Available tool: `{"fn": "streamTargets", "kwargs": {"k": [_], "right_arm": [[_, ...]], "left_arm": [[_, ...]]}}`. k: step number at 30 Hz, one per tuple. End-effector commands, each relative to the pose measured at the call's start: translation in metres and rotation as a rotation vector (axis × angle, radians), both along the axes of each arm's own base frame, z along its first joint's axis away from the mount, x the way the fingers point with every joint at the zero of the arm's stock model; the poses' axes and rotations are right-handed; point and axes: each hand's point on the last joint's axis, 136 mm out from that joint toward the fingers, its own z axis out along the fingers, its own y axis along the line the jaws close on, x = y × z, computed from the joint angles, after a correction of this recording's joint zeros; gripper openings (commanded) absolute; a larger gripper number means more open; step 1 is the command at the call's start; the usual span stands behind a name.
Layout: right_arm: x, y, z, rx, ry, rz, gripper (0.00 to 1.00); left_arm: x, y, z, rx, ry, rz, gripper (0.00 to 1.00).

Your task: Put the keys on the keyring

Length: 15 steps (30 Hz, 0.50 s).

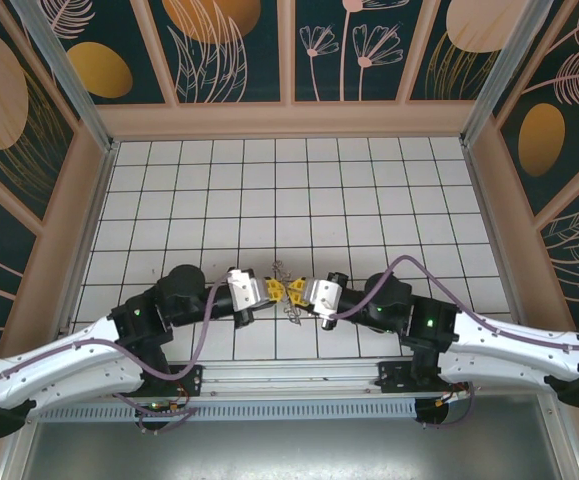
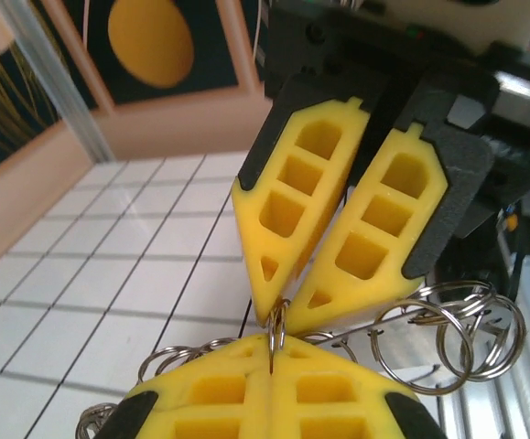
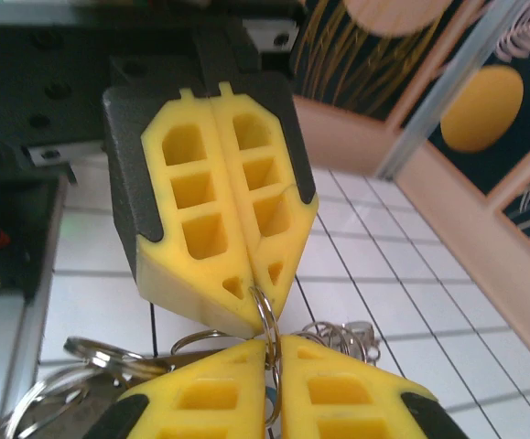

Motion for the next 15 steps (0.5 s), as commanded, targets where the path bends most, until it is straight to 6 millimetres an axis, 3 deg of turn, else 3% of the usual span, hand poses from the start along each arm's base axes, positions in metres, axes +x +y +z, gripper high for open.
{"fn": "streamTargets", "kwargs": {"k": [1,9,12,15], "right_arm": [[-0.020,0.002,0.020,0.109,0.010,0.120,0.13],[-0.016,0.002,0.022,0.113,0.037,0.121,0.14],[-0.012,0.003,0.022,0.109,0.041,0.107,0.01],[0.002,0.002,0.021,0.078,0.037,0.036,0.00]], "left_arm": [[-0.017,-0.001,0.043,-0.191,-0.058,-0.088,0.00],[-0.026,-0.010,0.039,-0.204,-0.018,-0.159,0.00],[-0.025,-0.011,0.037,-0.208,-0.013,-0.158,0.00],[-0.015,-0.014,0.027,-0.137,0.011,-0.108,0.00]]}}
